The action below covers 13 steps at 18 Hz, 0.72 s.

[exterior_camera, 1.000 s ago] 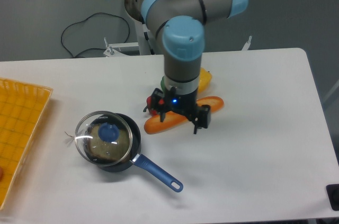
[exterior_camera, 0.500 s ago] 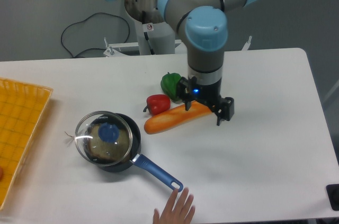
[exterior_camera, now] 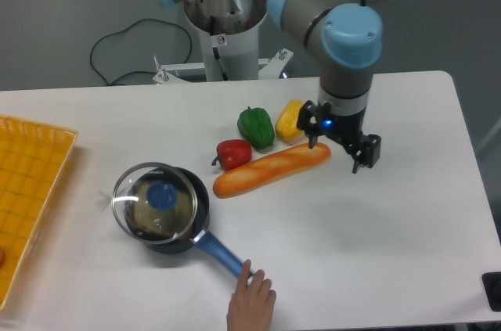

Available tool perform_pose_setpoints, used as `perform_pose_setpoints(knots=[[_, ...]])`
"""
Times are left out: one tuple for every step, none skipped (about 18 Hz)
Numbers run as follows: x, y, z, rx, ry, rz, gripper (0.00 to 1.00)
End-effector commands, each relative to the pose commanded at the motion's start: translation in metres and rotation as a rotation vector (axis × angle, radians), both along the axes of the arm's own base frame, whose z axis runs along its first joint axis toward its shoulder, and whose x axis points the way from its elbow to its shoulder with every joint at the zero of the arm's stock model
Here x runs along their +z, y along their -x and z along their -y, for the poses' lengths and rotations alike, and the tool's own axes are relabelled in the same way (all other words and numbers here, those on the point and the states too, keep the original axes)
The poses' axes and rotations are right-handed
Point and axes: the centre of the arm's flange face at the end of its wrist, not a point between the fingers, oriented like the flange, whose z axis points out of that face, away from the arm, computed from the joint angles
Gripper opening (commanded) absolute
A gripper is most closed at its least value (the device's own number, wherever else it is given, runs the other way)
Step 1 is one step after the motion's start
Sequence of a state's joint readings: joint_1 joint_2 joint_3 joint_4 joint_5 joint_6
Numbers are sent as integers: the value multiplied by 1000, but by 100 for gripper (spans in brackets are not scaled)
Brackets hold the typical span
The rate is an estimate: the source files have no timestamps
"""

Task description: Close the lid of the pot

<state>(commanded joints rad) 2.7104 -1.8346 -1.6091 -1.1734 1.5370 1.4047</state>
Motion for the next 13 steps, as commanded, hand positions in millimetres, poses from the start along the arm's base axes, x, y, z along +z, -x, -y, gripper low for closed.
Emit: perform_pose_setpoints(knots=[[-1, 2, 3, -42, 7, 2, 100], [-2, 3, 5, -84, 12, 3, 100], [-3, 4, 6, -110, 15, 4, 100], [-3, 3, 5, -122, 16, 5, 100], [-3, 3, 5, -122, 18, 6, 100], [-4, 2, 4, -125, 19, 12, 100], [-6, 2, 5, -129, 23, 21, 100], [-5, 2, 5, -139, 24, 22, 100], [-6, 2, 6, -148, 26, 23, 100], [-7, 2, 6, -162, 27, 24, 100], [-7, 2, 6, -174, 28, 23, 100], [-7, 3, 6, -177, 29, 22, 100], [-7, 3, 6, -177, 32, 20, 100]])
